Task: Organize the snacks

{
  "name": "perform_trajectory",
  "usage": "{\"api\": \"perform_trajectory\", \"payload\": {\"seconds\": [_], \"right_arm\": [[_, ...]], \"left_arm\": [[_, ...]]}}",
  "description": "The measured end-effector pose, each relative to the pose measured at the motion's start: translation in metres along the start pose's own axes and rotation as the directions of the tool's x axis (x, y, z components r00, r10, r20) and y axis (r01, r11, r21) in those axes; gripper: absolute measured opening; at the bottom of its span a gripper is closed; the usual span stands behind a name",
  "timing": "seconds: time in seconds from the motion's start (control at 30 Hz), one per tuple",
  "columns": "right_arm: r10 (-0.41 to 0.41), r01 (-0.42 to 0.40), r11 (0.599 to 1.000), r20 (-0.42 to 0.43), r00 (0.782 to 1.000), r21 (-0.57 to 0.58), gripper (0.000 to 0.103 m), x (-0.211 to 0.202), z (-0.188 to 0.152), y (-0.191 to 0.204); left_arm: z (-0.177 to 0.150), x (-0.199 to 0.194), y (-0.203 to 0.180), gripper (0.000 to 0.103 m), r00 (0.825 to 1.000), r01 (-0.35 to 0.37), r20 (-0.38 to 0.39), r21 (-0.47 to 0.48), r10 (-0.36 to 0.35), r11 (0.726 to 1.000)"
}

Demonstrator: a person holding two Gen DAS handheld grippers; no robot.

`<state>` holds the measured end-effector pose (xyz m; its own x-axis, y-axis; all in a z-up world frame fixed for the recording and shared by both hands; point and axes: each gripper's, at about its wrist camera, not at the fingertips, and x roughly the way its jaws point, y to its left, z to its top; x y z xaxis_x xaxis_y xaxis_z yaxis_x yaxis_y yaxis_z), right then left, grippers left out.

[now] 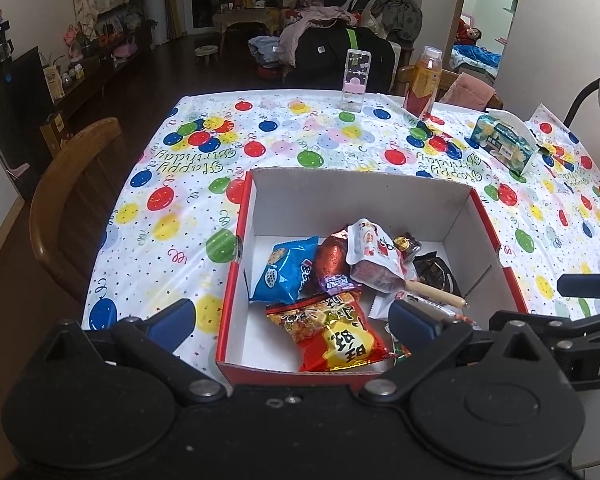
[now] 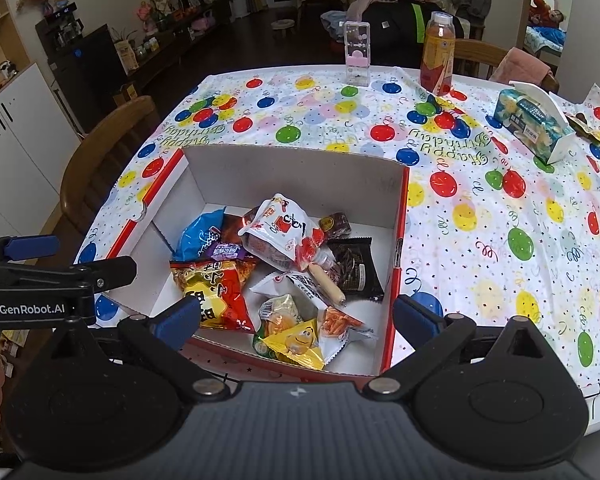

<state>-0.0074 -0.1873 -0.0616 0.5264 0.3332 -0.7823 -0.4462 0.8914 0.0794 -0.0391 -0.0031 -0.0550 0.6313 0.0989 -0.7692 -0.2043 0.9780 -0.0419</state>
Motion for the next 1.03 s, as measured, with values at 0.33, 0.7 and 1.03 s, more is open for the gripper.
{"api": "perform_trajectory", "payload": {"seconds": [0.33,0.7,1.03], "right_arm": [[-0.001,0.001,1.000,-0.002,1.000,0.001,0.103,0.0013,0.0001,-0.0003],[-0.002,0.002,1.000,-0.004,1.000,0.001,0.103,0.0020,0.0005,0.0002],[-0.001,0.001,1.000,-0.003,1.000,0.000,0.103,0.0022,0.0007,0.0001]], "left_arm": [[0.0000,0.0014,-0.0011,0.102,1.000,0.008,-0.003,0.004,-0.008,1.000],[-0.0003,0.0028,-0.0008,0.102,1.000,0.016,-0.007,0.001,-0.016,1.000],[0.0001,0.0036,-0.0002,0.102,1.000,0.017,-0.007,0.001,-0.017,1.000]]}}
